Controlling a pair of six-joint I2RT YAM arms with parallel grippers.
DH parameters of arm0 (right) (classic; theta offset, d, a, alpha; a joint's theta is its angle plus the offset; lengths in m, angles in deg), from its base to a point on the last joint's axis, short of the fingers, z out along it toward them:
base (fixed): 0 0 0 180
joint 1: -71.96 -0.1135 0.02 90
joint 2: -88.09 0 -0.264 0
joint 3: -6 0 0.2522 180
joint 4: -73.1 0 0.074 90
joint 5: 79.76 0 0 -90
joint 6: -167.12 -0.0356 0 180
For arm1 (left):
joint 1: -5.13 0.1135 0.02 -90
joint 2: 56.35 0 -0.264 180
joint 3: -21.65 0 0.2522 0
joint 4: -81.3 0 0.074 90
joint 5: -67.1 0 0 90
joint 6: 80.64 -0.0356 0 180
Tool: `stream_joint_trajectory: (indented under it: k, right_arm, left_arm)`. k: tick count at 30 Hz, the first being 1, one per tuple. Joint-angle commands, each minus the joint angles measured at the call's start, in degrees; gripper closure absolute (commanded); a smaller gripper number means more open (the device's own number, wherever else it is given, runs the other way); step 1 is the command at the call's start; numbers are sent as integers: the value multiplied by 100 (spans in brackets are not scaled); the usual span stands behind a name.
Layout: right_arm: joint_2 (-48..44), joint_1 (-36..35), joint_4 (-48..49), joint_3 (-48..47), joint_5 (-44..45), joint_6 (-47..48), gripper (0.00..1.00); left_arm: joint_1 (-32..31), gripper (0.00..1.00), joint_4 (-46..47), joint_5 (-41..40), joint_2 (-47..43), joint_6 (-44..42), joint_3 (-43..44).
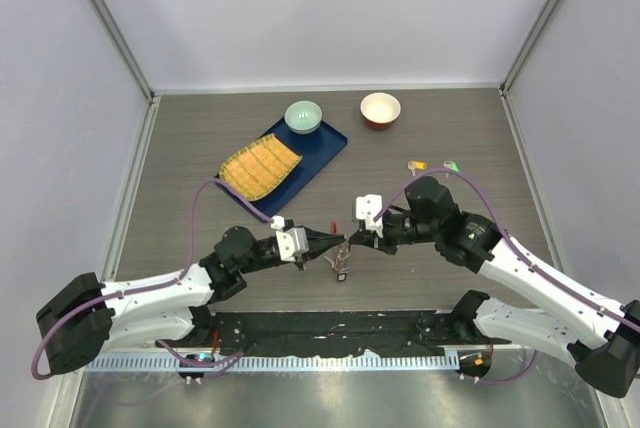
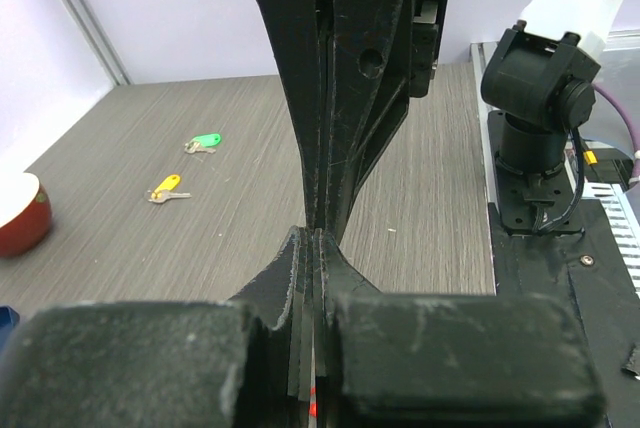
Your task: Put the keys on the keyring
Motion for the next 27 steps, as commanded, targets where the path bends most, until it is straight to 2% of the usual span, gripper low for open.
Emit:
stream_joint_trajectory:
  k: [1, 24, 27]
  right_arm:
    - [-185, -23, 261, -131, -394, 60, 99]
    - [-281, 12, 288, -157, -491, -10, 99]
    - [-290, 30, 288, -166, -499, -28, 99]
  left_arm:
    - [41, 100, 363, 203, 51, 57, 272]
    - [68, 100, -68, 291, 113, 66, 404]
    - [68, 100, -339, 256, 69, -48, 474]
